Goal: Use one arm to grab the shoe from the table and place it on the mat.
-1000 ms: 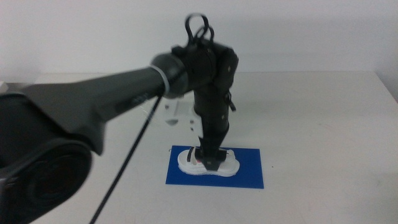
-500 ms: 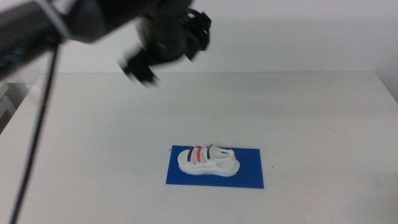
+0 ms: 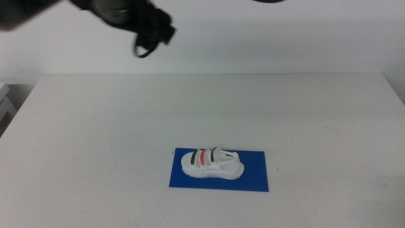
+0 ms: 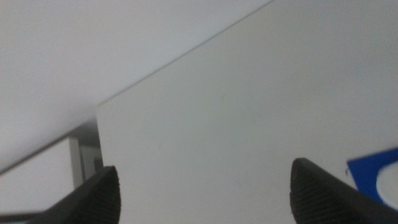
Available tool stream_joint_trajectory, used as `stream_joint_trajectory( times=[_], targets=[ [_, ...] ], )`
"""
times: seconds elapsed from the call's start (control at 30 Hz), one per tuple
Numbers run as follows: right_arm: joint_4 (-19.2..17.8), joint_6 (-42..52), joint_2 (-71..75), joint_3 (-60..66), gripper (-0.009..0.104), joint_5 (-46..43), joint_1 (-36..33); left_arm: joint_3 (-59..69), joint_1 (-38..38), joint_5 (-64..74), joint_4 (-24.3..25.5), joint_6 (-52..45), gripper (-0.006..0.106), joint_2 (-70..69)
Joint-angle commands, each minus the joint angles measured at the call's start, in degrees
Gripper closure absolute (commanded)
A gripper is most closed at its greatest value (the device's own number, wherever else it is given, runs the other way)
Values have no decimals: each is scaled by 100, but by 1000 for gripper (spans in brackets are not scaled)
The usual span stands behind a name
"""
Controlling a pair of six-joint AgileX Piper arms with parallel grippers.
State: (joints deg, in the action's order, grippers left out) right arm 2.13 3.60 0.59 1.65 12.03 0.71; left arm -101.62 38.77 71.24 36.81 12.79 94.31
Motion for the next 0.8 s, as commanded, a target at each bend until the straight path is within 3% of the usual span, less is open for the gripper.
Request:
stream_joint_trajectory(
  times=[0.0, 0.3, 0.47, 0.77],
  targets=[
    [-52, 43, 149, 28, 31, -437, -4, 298, -108, -123, 220, 319, 7, -760],
    [-52, 43, 149, 28, 31, -437, -4, 3232, -1576, -3190, -960, 854, 7, -3091],
    [-52, 43, 149, 28, 31, -437, -4, 4949, -2545, -4544, -1349, 860, 7, -4451],
    [-52, 43, 149, 28, 31, -437, -4, 7397, -3697, -5392, -1417, 1131, 7, -6923]
  ],
)
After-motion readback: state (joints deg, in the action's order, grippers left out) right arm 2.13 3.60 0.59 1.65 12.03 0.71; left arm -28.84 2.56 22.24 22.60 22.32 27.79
